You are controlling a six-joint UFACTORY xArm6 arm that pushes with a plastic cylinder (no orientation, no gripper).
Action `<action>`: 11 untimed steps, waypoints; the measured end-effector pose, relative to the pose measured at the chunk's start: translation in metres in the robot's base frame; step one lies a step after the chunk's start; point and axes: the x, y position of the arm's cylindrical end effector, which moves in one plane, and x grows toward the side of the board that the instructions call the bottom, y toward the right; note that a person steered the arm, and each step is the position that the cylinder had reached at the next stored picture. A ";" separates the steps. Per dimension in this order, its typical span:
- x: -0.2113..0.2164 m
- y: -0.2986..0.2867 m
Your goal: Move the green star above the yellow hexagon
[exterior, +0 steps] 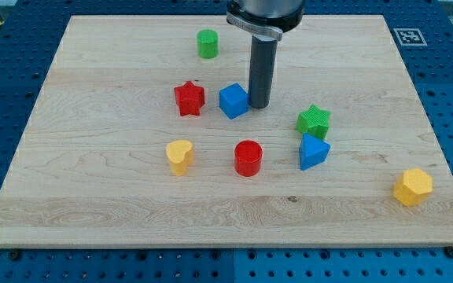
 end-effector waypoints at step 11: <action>0.085 0.122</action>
